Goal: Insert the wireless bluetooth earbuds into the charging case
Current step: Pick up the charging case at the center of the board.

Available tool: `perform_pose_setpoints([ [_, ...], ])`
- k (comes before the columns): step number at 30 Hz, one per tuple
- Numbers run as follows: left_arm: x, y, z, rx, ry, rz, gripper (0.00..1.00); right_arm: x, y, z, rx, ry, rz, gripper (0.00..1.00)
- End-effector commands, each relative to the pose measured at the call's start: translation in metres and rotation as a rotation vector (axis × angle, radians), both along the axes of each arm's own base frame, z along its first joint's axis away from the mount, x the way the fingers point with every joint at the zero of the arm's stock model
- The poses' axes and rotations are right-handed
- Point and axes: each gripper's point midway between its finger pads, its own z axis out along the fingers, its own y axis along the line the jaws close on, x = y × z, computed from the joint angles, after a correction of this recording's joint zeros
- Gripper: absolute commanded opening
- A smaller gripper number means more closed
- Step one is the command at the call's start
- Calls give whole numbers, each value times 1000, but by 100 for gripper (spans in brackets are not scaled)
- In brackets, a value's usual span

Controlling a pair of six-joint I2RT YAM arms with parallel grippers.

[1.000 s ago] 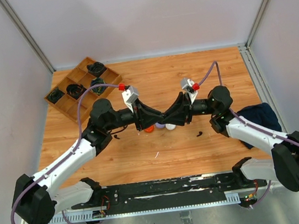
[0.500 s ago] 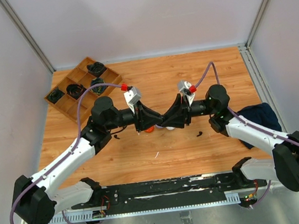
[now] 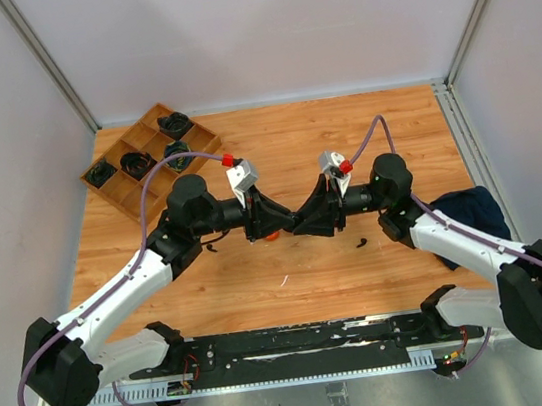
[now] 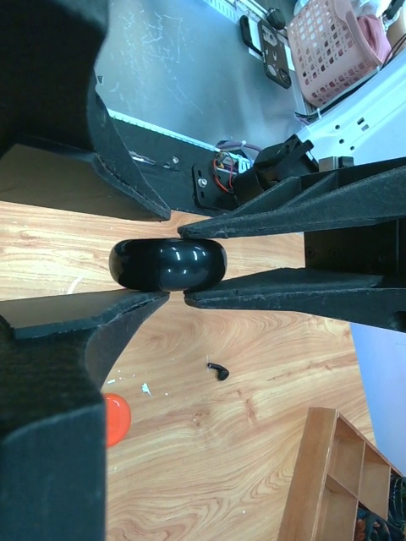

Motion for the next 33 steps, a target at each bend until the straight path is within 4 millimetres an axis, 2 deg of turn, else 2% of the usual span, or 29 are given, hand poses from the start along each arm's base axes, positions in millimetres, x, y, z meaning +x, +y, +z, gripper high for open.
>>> perform_pose_setpoints([
  [1,4,1,27,-37,-81,16,0,-10,3,15,11,-68,39,40],
  [9,3,2,27,-36,-83,17,0,-9,3,15,8,-71,30,40],
  [16,3,3,27,-35,-88,18,0,-9,3,13,5,-67,32,31],
  [21,3,3,25,-32,-86,16,1,-10,3,15,8,-68,36,17],
  [23,3,4,25,-31,-90,23,7,-10,3,16,9,-67,35,12],
  [27,4,7,28,-41,-107,48,26,-10,2,20,23,-72,26,7],
  [33,5,14,25,-59,-121,94,48,-6,3,32,77,-89,-18,1],
])
